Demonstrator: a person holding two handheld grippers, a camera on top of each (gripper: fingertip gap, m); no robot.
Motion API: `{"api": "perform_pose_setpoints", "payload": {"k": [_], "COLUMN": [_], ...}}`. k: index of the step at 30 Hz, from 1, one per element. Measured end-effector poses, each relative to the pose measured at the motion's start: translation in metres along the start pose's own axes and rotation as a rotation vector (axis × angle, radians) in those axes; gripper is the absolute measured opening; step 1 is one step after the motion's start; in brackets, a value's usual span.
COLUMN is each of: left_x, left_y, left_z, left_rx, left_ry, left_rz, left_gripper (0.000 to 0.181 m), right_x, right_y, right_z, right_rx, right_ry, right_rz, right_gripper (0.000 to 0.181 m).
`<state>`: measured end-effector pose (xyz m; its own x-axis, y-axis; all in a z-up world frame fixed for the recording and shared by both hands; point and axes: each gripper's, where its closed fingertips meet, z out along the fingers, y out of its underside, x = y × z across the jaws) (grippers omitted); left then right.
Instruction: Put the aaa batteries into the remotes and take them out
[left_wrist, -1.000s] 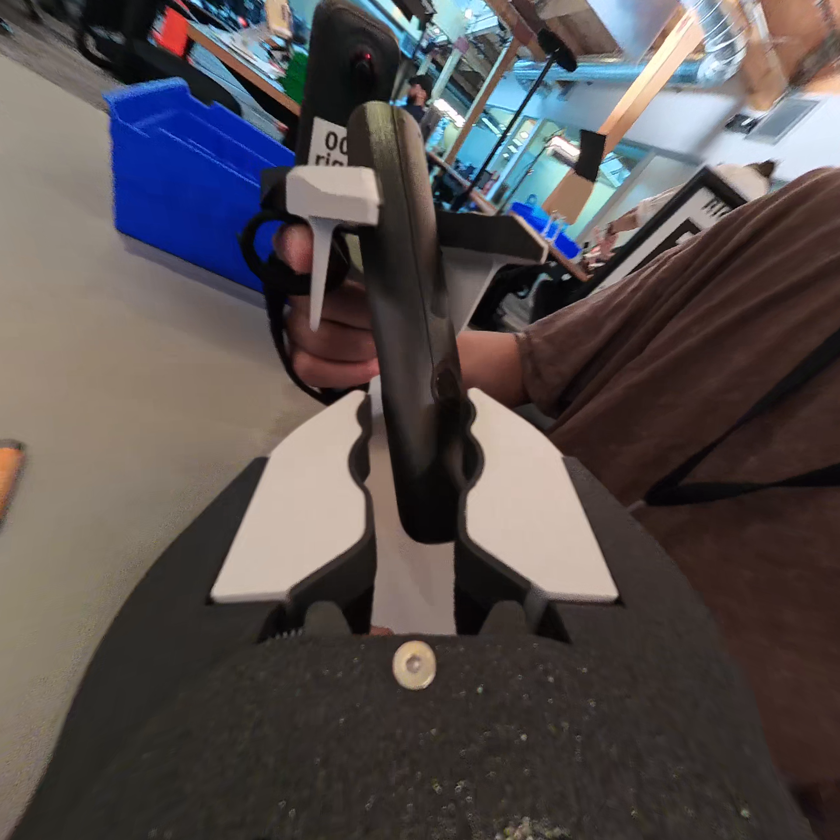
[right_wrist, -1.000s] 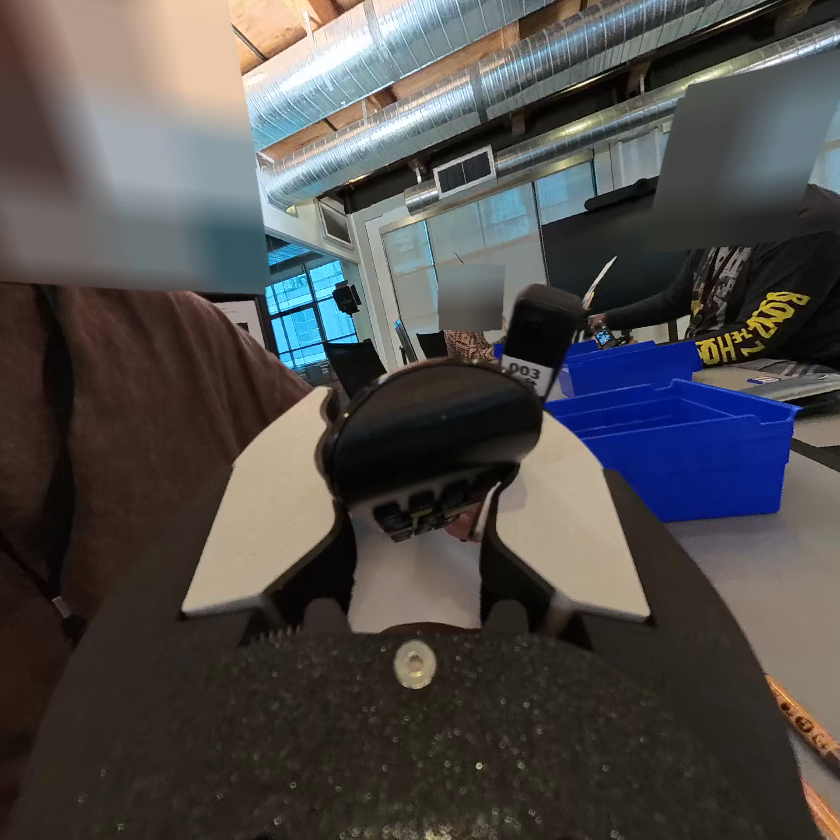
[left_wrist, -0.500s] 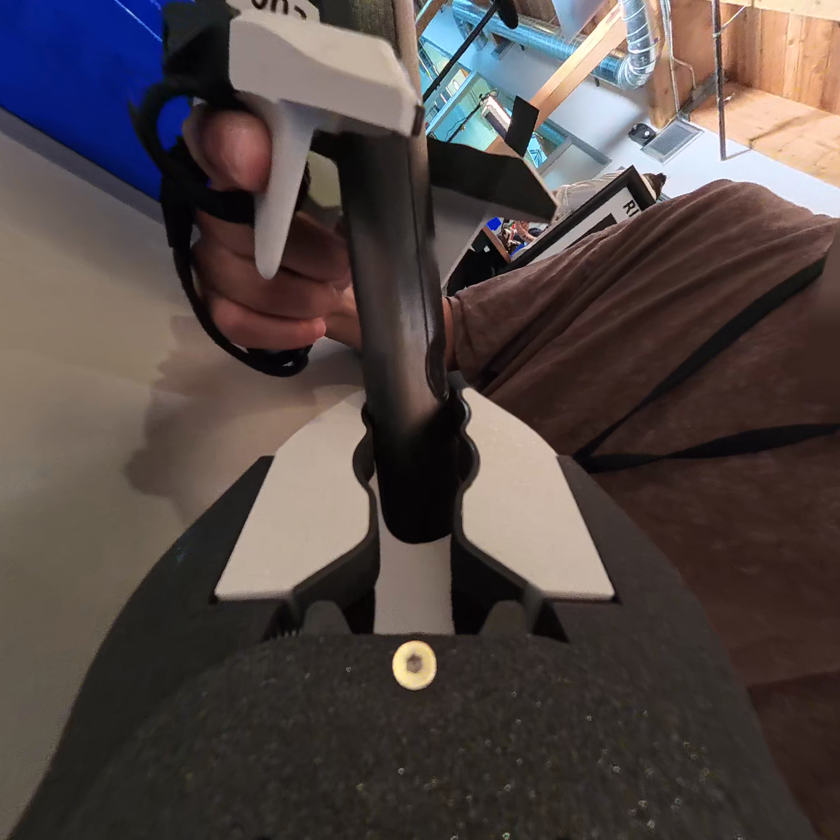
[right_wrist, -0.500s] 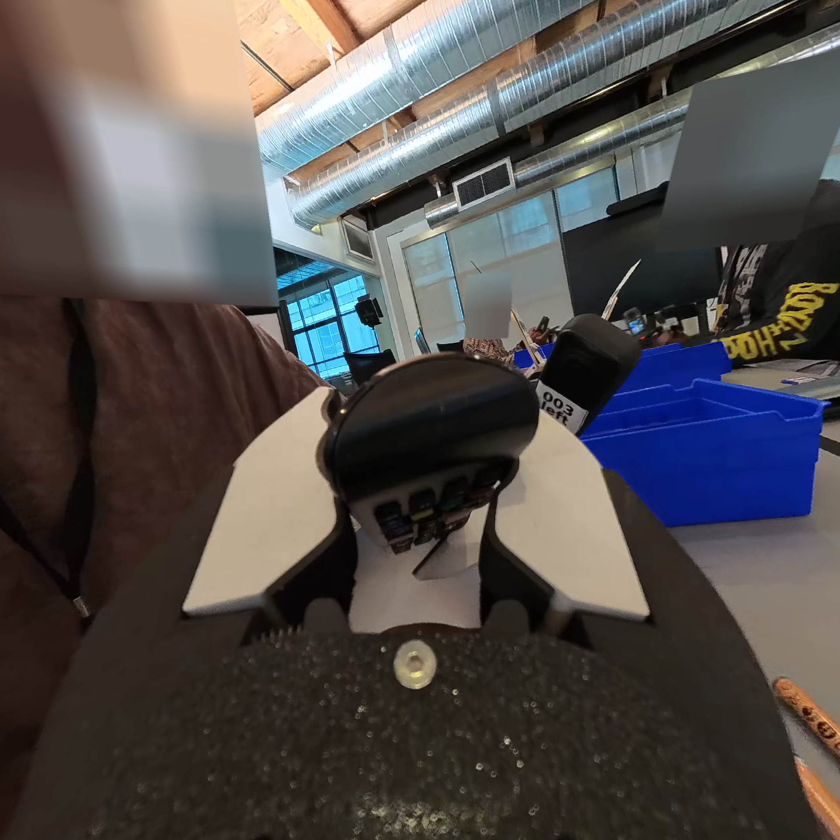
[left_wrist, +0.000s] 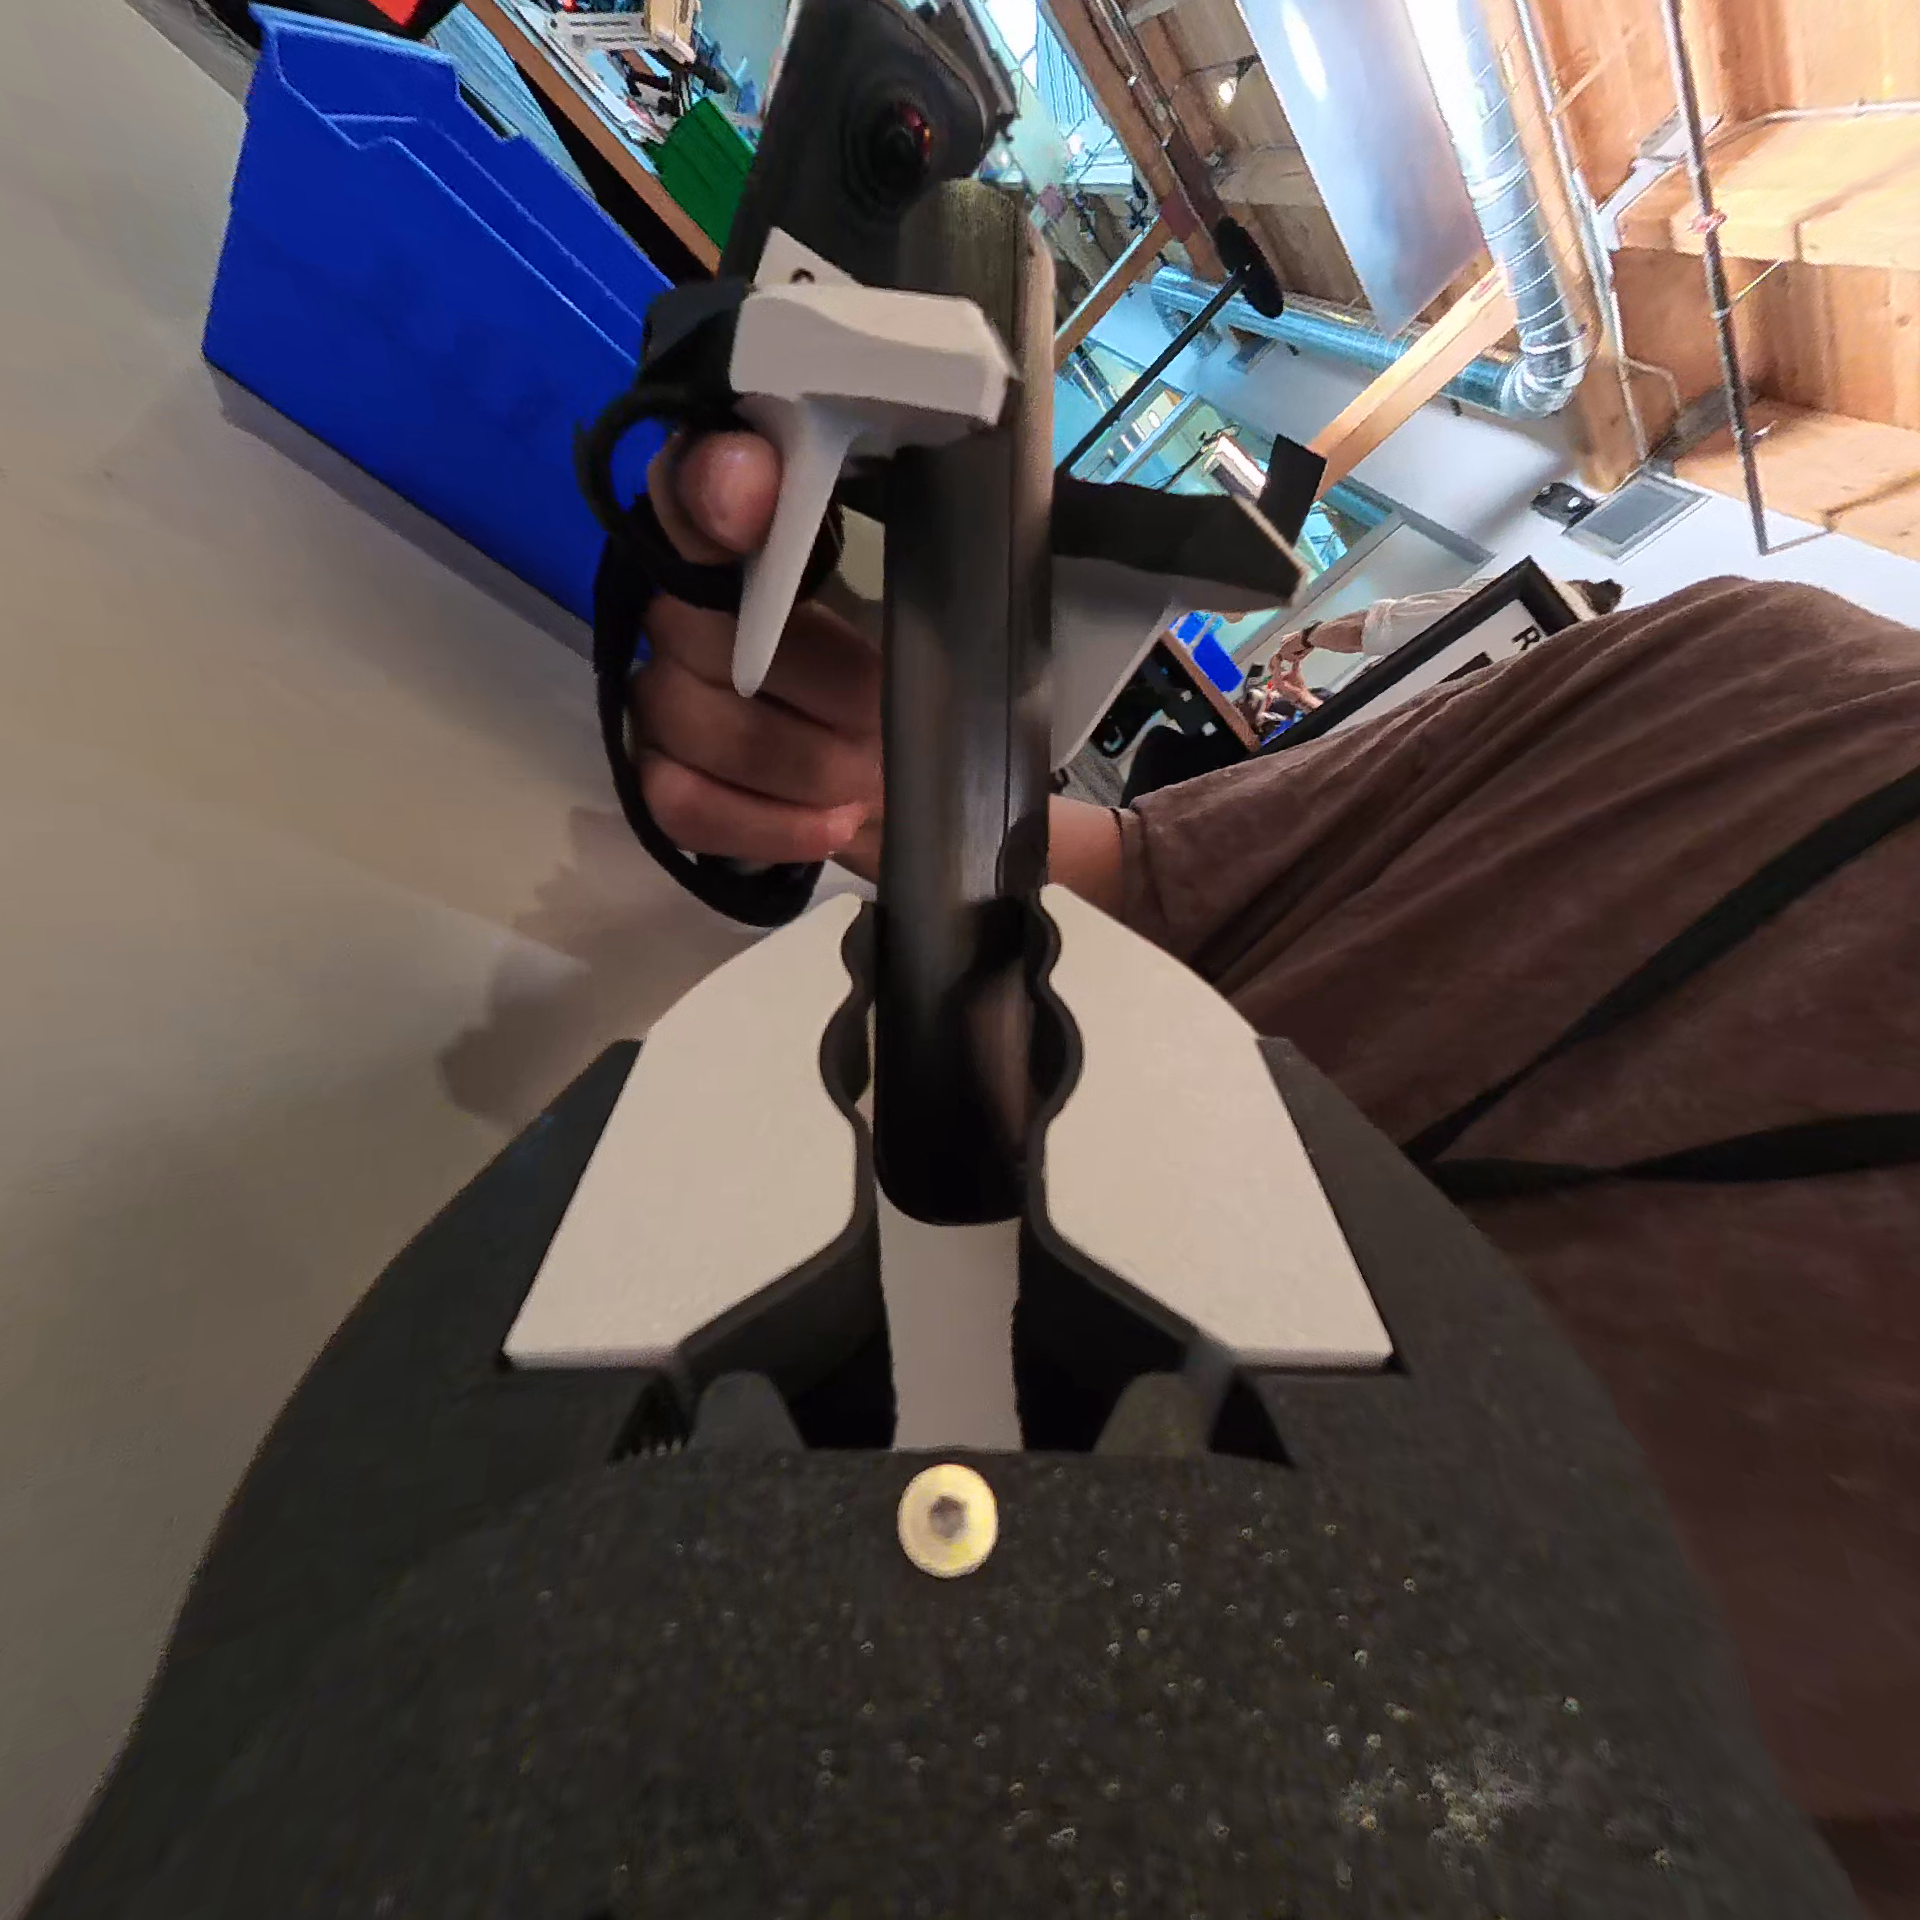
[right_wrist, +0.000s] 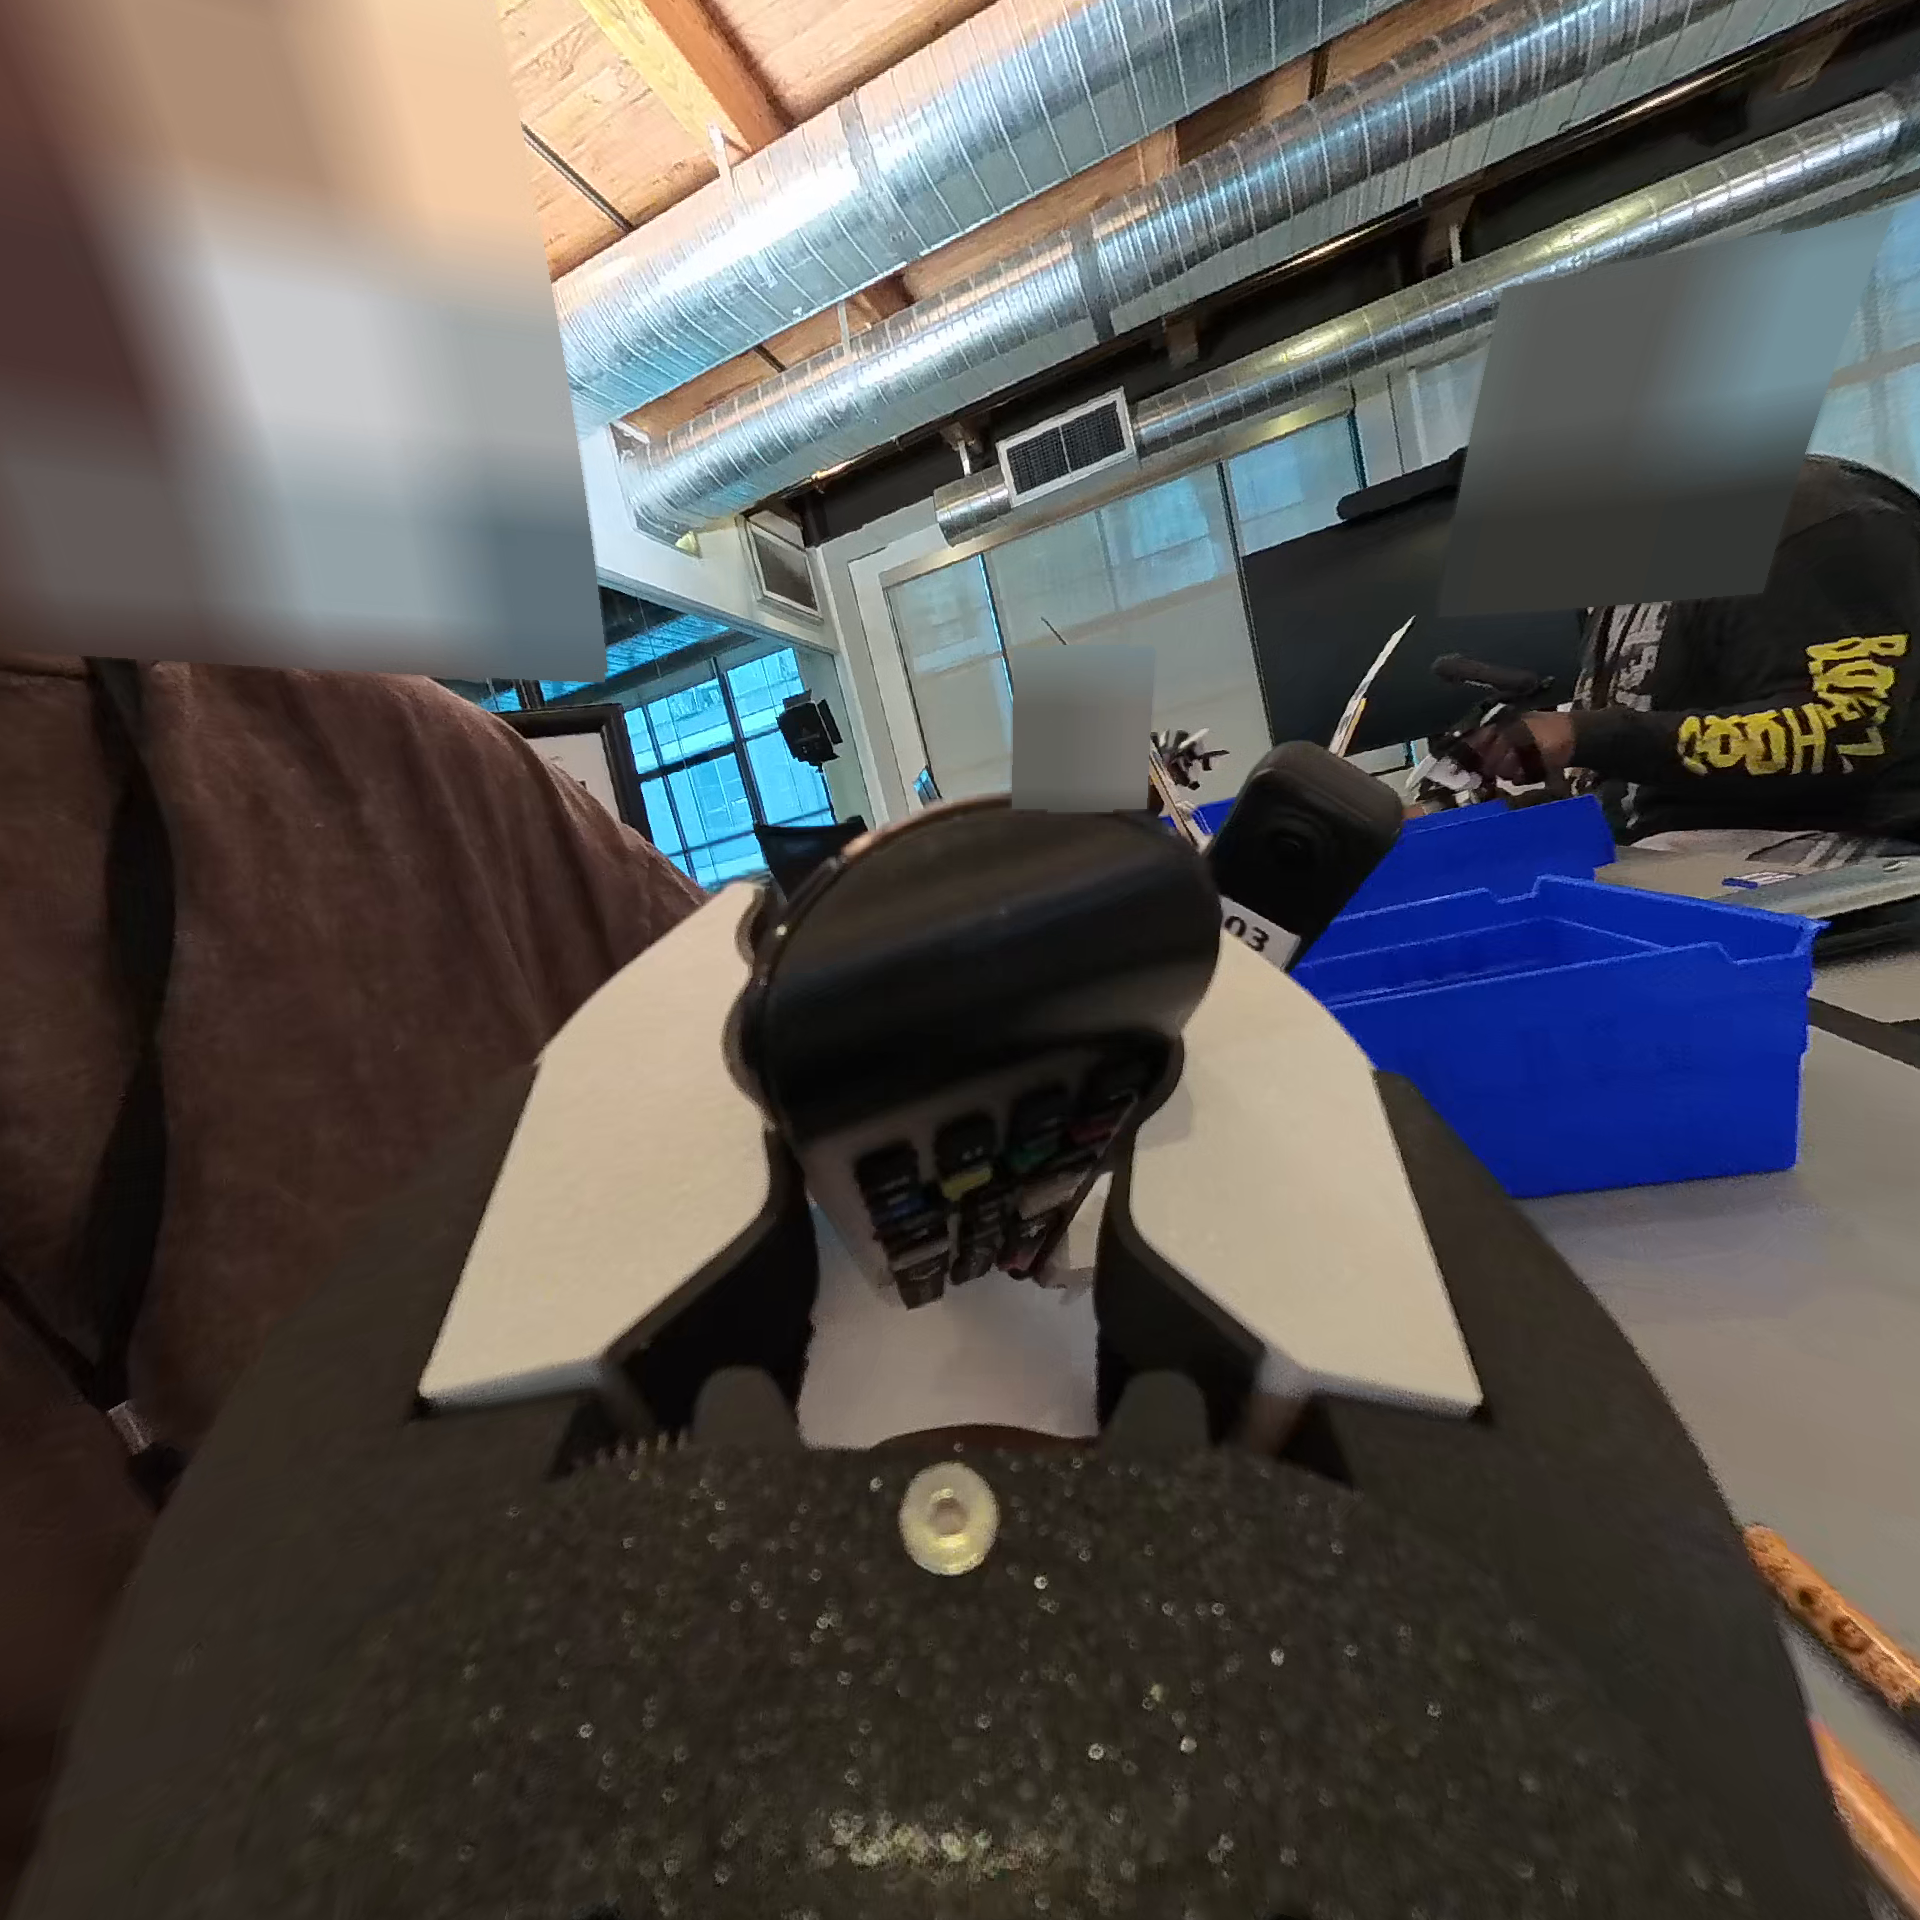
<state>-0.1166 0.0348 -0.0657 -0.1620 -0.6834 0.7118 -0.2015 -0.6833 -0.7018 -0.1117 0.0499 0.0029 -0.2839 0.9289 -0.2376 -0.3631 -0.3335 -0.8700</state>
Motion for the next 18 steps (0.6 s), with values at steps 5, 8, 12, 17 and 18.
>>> {"api": "perform_pose_setpoints", "payload": {"k": [5, 8, 12, 17, 18], "left_x": [-0.007, -0.009, -0.015, -0.024, -0.025], "left_y": [0.007, 0.004, 0.001, 0.003, 0.004], "left_z": [0.001, 0.003, 0.005, 0.006, 0.007], "left_rx": [-0.020, 0.003, 0.025, 0.037, 0.038], "left_ry": [-0.060, -0.089, -0.138, -0.189, -0.194], "left_rz": [0.029, 0.043, 0.068, 0.049, 0.042], "left_gripper": [0.026, 0.026, 0.026, 0.027, 0.027], "right_x": [0.002, 0.006, 0.011, 0.020, 0.020], "right_y": [0.002, 0.000, -0.003, -0.002, -0.002], "right_z": [0.002, -0.003, -0.010, -0.018, -0.019], "right_rx": [0.048, 0.091, 0.150, 0.233, 0.237], "right_ry": [0.025, 0.038, 0.069, 0.110, 0.109], "right_rz": [0.020, 0.036, 0.049, 0.093, 0.100], "right_gripper": [0.064, 0.063, 0.063, 0.063, 0.062]}}
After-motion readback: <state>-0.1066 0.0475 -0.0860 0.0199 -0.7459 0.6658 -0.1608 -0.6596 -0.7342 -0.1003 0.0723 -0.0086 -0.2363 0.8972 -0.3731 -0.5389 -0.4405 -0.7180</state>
